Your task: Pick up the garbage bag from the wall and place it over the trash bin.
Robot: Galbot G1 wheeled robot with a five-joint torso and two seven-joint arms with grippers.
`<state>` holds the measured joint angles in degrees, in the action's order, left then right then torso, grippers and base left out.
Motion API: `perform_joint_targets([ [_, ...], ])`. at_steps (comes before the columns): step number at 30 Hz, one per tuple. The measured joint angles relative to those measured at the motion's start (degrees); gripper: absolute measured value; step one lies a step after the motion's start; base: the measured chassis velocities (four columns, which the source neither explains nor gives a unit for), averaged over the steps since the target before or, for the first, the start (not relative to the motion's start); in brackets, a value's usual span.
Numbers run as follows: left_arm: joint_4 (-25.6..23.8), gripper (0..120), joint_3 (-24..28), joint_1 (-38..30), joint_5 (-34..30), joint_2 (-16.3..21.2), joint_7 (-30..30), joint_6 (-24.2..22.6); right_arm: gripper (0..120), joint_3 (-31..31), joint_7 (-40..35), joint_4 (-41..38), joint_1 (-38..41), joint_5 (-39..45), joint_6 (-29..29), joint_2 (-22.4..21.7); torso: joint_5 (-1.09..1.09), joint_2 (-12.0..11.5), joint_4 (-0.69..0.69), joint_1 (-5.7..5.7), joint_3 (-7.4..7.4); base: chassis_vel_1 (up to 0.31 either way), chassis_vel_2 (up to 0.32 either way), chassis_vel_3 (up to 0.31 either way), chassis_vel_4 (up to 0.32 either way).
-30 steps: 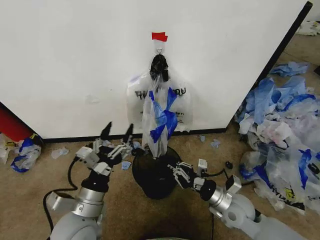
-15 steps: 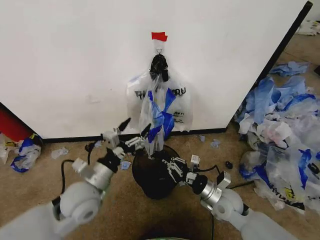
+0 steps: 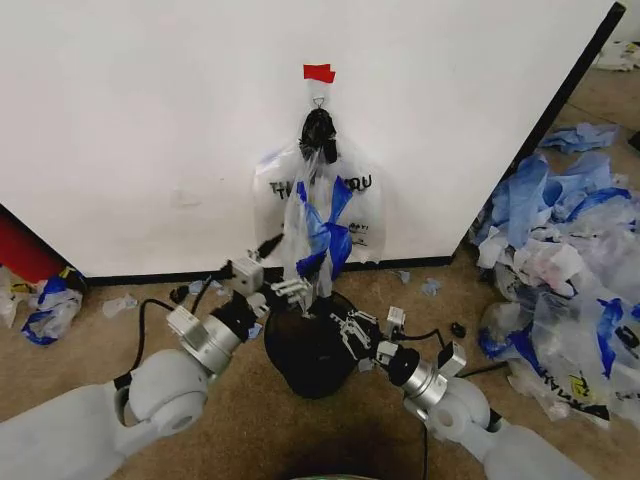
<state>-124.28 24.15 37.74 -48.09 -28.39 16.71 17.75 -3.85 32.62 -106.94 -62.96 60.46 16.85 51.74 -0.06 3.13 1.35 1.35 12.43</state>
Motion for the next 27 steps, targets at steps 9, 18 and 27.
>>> perform_joint_targets([
  [9, 2.5, 93, 10.2, -12.2, -0.9, -1.4, 0.1, 0.1, 0, 1.5, -0.1, -1.0, -2.0, -0.5, 0.0, 0.3, -0.01, 0.0, 0.0, 0.0, 0.0, 0.0, 0.0, 0.0, 0.0],
  [18, 5.2, 92, 22.2, -23.2, -0.7, -3.9, 0.8, -0.4, 0, 3.5, -0.2, -2.1, -3.4, -0.6, 0.1, 0.1, 0.0, 0.0, 0.0, 0.0, 0.0, 0.0, 0.0, 0.0, 0.0],
  [27, 9.0, 93, 28.0, -28.7, 0.8, -4.0, 0.9, -0.7, 0, 4.3, -0.2, -2.5, -4.3, -0.9, 0.4, 0.2, 0.0, 0.0, -0.01, 0.0, 0.0, 0.0, 0.0, 0.0, 0.0],
])
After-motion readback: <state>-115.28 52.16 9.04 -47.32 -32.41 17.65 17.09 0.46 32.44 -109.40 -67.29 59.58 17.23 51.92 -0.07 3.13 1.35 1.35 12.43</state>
